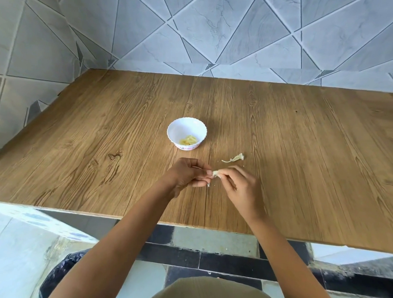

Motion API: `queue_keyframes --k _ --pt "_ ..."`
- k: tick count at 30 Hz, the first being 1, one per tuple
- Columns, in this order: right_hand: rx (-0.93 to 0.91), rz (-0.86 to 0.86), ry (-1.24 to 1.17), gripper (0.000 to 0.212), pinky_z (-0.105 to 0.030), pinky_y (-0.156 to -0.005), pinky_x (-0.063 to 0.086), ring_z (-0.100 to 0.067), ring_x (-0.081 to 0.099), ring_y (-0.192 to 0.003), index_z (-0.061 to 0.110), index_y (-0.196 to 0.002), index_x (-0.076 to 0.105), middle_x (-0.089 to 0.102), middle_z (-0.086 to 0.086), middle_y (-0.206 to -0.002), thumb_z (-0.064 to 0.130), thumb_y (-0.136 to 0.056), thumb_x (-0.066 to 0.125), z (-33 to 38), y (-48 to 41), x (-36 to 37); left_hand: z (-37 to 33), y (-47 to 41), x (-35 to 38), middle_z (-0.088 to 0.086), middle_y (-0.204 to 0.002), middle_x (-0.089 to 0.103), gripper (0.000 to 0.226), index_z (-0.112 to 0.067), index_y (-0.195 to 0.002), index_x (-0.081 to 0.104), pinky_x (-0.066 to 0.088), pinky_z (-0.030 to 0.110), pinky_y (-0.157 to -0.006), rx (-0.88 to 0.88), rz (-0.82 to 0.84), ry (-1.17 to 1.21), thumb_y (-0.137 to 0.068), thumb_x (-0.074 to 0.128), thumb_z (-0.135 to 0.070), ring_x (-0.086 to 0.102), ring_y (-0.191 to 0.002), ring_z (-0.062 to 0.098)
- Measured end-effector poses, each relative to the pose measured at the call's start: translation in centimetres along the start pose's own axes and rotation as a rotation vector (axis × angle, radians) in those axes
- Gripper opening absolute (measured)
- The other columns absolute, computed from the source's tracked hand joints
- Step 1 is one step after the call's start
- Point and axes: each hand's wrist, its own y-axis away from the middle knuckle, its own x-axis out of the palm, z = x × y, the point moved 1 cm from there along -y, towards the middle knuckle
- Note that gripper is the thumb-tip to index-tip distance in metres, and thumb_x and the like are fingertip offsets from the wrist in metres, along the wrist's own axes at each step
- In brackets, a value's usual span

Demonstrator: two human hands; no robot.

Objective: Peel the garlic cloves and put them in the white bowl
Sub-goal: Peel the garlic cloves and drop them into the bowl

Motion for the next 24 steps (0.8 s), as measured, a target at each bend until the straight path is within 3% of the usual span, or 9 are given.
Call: queue_keyframes --k 2,3,8,10,18,24 --pt "-0.045 -0.015 0.040 0.002 -0.018 -0.055 0.048 -0.009 0.060 -0.063 0.003 -0.083 0.070 0.068 -0.003 -0.076 0.003 -0.082 0.068 -0.1 0.1 0.1 0.1 0.0 0.0 0.004 -0.068 0.072 0.007 -0.006 -0.084 0.064 0.054 0.016 -0.056 -0.039 -0.005 0.041 -0.083 0.066 0.001 0.068 -0.062 0.007" --pt "0.031 0.000 -0.015 0.002 -0.018 -0.055 0.047 -0.008 0.060 -0.063 0.004 -0.084 0.070 0.068 -0.001 -0.076 0.003 -0.083 0.068 0.0 0.1 0.1 0.1 0.0 0.0 0.005 -0.069 0.072 0.008 -0.006 -0.085 0.064 0.054 0.016 -0.057 -0.030 -0.015 0.037 -0.082 0.067 0.000 0.068 -0.062 0.008" --pt "0.974 0.192 -0.797 0.008 -0.017 -0.062 0.052 -0.005 0.060 -0.063 0.009 -0.084 0.067 0.067 0.001 -0.071 0.008 -0.090 0.061 1.0 -0.6 -0.5 0.2 0.2 0.1 0.008 -0.072 0.066 0.020 -0.007 -0.088 0.059 0.054 0.018 -0.061 0.151 -0.081 -0.122 -0.076 0.074 0.001 0.064 -0.062 0.009" --pt "1.120 0.192 -0.870 0.010 -0.018 -0.062 0.052 -0.007 0.059 -0.062 0.008 -0.083 0.066 0.066 -0.001 -0.071 0.009 -0.091 0.060 1.0 -0.7 -0.6 0.3 0.3 0.1 0.008 -0.070 0.064 0.023 -0.008 -0.086 0.057 0.053 0.021 -0.062 0.202 -0.104 -0.150 -0.075 0.074 0.003 0.062 -0.061 0.010" --pt "0.917 0.148 -0.797 0.011 -0.019 -0.067 0.054 -0.007 0.063 -0.067 0.016 -0.089 0.069 0.070 -0.004 -0.077 0.007 -0.084 0.067 1.0 -0.4 -0.5 0.6 0.0 0.0 0.012 -0.074 0.064 0.024 -0.010 -0.084 0.056 0.053 0.037 -0.075 0.296 -0.188 -0.232 -0.074 0.077 0.000 0.060 -0.070 0.021" --pt "0.557 0.220 -0.457 0.010 -0.012 -0.063 0.049 0.002 0.061 -0.067 0.009 -0.094 0.071 0.067 0.010 -0.078 0.007 -0.088 0.064 0.2 -0.3 -0.3 0.5 0.1 -0.2 0.011 -0.069 0.067 0.019 -0.007 -0.088 0.054 0.053 0.021 -0.060 0.236 -0.087 -0.161 -0.080 0.071 -0.001 0.065 -0.062 0.013"
